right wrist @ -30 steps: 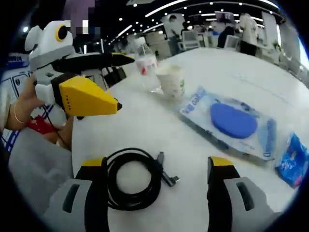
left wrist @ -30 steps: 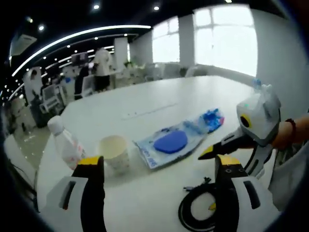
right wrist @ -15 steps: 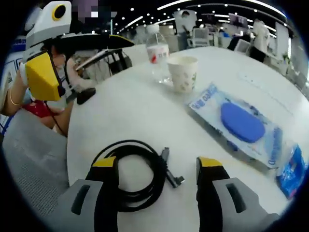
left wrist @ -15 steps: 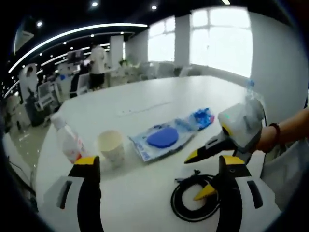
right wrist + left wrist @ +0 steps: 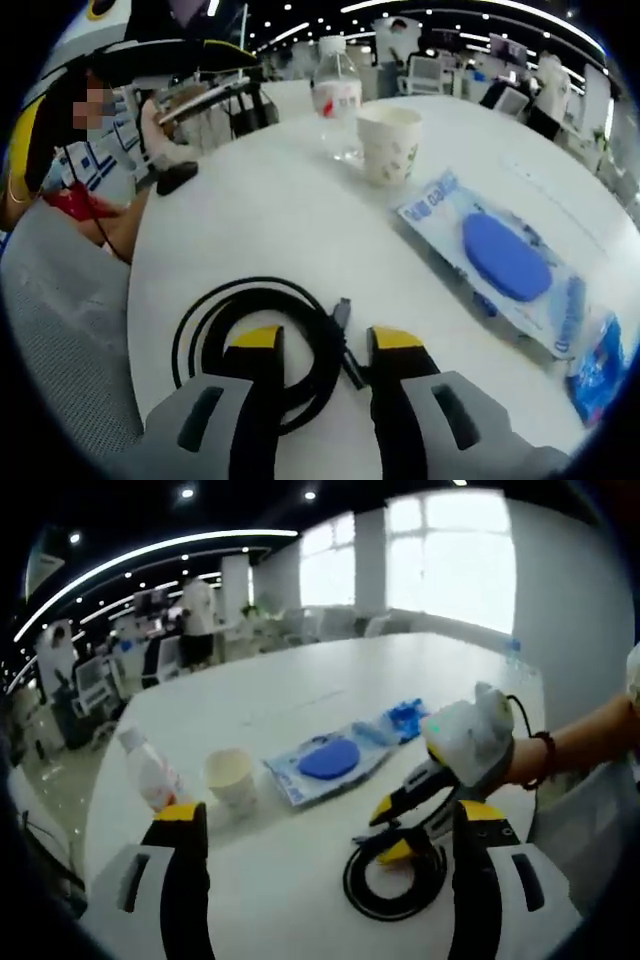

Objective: Arrange the tabletop items into an orderly group along one side of the table until the central work area is clear of visible clutter.

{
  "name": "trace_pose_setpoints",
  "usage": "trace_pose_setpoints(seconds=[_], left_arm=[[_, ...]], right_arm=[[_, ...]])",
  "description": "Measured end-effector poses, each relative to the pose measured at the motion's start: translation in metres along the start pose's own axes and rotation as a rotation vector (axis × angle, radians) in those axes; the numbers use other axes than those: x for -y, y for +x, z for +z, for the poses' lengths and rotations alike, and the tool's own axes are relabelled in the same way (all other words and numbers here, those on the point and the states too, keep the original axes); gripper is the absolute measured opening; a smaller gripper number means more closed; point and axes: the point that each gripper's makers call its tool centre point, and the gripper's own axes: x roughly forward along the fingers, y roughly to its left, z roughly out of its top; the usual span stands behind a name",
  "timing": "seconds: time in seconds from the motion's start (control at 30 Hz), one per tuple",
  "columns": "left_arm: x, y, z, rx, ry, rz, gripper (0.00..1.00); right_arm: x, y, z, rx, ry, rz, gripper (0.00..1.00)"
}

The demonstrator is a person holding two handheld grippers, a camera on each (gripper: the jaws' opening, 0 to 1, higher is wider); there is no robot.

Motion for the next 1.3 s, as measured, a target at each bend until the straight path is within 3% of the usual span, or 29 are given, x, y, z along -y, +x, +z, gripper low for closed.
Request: trace_pose_setpoints(seconds=[0.17, 0.33, 0.5, 0.63, 0.8, 0.9, 1.13, 1.3], left_arm=[[-0.005, -0.002, -0.004, -0.008, -0.005, 0.017, 0.99], [-0.017, -0.005, -0.009, -0.018, -0.002, 0.072, 0.97], [-0.017, -0.005, -0.011, -0.006, -0.036, 0.066, 0.95], [-0.018, -0.005, -0.015, -0.024, 0.002, 0.081, 0.96], [-0.02, -0.006, -0.014, -0.019, 0.0, 0.085, 0.95], [-0.023, -0.006, -0.016, -0.041, 0.052, 0.113, 0.95], [-0.021, -0.007, -0.008, -0.004, 0.046, 0.1, 0.95], [-0.022, -0.008, -0.009, -0.01, 0.067, 0.105, 0.95]], right_arm=[[0.004, 0.002, -0.003, -0.025, -0.02, -0.023, 0.18], [0.003, 0.002, -0.007, -0.044, -0.049, -0.028, 0.17], [0.002, 0.002, -0.007, -0.046, -0.039, -0.032, 0.13], [0.001, -0.001, -0.009, -0.045, 0.078, -0.012, 0.11], [0.003, -0.008, -0.006, -0.03, 0.096, -0.01, 0.1], [0.007, -0.015, -0.002, -0.014, 0.142, -0.031, 0.1], [0.015, -0.039, 0.009, 0.055, 0.242, -0.034, 0.1], [0.028, -0.059, 0.009, 0.082, 0.277, -0.062, 0.1]])
